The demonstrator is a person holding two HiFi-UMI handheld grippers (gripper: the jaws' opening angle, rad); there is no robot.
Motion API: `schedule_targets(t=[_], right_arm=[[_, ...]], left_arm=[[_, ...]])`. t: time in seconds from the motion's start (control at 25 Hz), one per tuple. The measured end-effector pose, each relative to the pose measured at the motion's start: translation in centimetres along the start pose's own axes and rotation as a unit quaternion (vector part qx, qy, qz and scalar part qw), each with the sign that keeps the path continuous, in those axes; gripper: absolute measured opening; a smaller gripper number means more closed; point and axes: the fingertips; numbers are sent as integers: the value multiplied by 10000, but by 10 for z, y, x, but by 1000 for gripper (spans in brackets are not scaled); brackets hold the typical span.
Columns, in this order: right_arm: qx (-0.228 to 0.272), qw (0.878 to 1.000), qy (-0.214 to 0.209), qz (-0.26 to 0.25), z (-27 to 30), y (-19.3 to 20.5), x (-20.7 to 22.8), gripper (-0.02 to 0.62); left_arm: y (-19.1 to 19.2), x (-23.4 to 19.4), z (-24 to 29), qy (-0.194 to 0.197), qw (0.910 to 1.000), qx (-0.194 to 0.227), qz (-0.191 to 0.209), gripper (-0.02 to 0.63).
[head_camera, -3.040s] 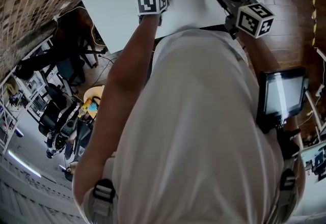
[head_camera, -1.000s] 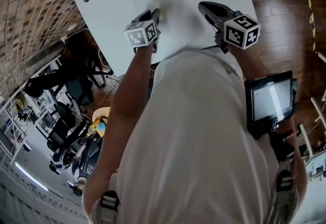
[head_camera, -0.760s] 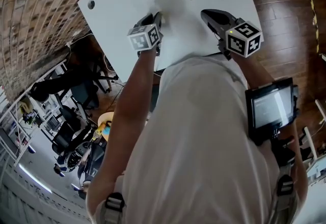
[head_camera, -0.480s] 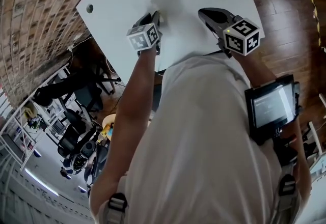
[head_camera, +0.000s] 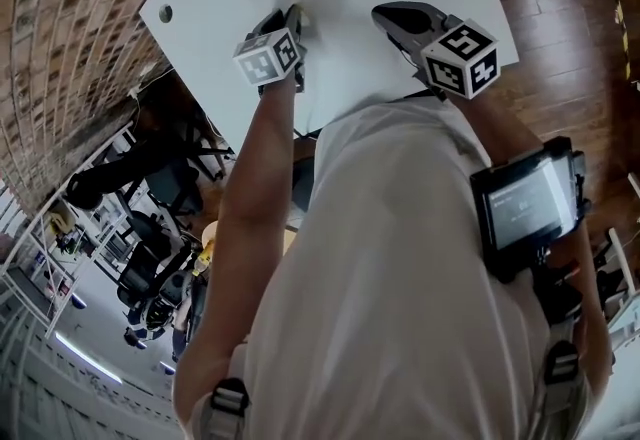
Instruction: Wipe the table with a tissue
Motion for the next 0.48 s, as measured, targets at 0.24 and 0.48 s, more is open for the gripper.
schedule_targets(t=[0.24,0.48], right_arm=[[-107,9999,76,58,-1,8,2,8],[-48,9998,174,129,-3,6,6,8]], left_arm=[[-24,-19,16,-86,9999,139,-28,72],[-44,-35,31,-297,9992,23,249,72]])
Point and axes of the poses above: the fingertips, and each gripper's own axes: z forward along the fingers, x to its right, y out of its underside, and after that the axes turned 2 degrees about y, right-handed
